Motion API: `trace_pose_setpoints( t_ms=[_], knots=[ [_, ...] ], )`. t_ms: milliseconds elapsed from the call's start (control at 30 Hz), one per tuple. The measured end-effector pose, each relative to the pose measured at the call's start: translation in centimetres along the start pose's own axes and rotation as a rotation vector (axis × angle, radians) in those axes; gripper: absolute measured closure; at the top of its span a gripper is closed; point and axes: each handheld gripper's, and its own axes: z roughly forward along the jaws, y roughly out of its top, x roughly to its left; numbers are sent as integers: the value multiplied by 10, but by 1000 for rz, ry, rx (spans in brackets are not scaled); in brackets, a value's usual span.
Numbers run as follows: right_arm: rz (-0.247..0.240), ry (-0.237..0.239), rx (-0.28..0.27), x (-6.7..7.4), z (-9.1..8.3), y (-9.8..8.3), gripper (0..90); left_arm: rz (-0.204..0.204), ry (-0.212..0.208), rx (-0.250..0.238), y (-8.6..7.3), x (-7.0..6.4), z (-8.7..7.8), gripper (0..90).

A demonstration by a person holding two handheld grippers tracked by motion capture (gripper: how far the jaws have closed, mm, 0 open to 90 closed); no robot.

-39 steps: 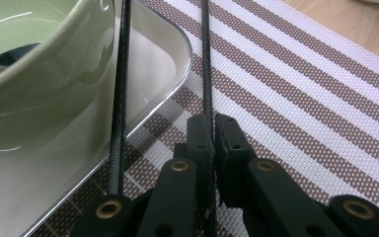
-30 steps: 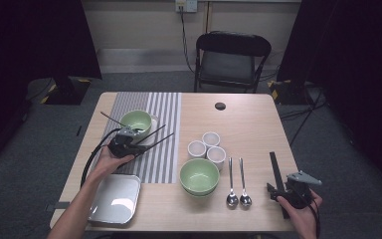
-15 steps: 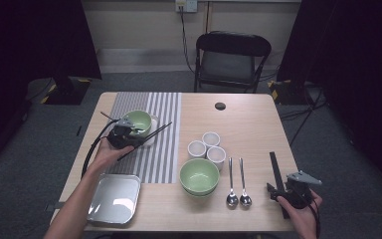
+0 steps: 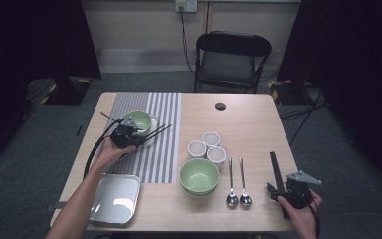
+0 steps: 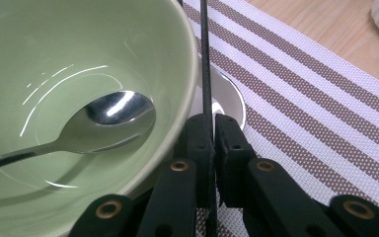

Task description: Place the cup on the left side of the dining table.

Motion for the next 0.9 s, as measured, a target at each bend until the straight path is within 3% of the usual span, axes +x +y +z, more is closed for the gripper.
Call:
trace_pose_setpoints(
  t_ms=[533, 667, 900],
  knots=[
    [-4, 6, 1, 0, 0, 0, 175, 3, -14, -18, 2, -4, -1, 856],
    [-6, 7, 0, 0, 0, 0, 175, 24, -16, -24, 4, -6, -2, 837],
    [-6, 9, 2, 0, 0, 0, 175, 39, -14, -66, 10, -14, -7, 807]
  ],
)
